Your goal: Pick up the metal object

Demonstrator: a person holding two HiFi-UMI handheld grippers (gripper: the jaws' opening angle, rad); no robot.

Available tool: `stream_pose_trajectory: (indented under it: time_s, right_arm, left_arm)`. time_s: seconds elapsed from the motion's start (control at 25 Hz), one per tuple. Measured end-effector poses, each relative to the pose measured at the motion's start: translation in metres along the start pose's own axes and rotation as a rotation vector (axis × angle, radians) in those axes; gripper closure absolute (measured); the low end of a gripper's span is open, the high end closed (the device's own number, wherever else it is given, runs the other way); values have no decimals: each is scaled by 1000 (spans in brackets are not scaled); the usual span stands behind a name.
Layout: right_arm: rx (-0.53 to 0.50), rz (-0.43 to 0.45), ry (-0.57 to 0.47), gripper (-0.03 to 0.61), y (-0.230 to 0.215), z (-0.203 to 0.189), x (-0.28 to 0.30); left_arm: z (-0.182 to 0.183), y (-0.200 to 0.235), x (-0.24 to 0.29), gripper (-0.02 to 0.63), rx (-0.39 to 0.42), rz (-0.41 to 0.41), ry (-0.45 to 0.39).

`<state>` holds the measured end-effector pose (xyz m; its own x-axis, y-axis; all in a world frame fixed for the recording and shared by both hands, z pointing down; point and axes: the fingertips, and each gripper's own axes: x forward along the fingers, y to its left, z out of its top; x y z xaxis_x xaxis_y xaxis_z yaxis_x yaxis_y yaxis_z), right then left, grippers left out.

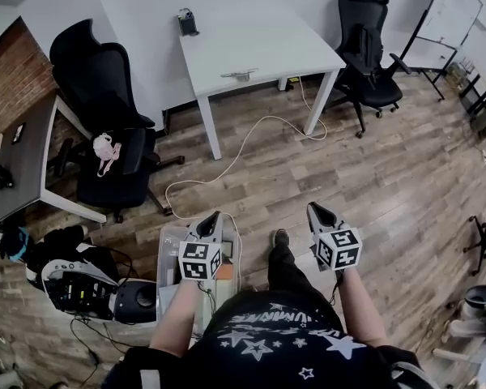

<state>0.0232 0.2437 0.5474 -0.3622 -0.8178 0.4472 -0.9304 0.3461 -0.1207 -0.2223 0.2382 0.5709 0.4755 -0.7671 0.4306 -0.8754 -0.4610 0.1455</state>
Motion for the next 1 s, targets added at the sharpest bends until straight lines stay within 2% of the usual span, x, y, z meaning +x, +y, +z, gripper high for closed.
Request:
stream_pose_trajectory:
  time_s: [0.24, 0.36, 0.52, 0.76, 1.0]
  right_arm:
    - [34, 34, -11, 528, -60, 36, 72]
    - [42, 60, -1, 528, -94, 58, 102]
    - [32, 96, -5, 528, -134, 88, 140]
    - [20, 139, -2, 528, -191, 119, 183]
    - [27, 159, -5, 528, -232, 137, 212]
  left_arm:
    - [31, 23, 62, 594, -4, 64, 10]
    - [55, 22, 97, 594, -20, 91, 13]
    - [90, 20, 147, 594, -1, 116, -2]
    - [127, 10, 215, 594, -1, 141, -15]
    - [153, 10, 259, 594, -2, 171, -32]
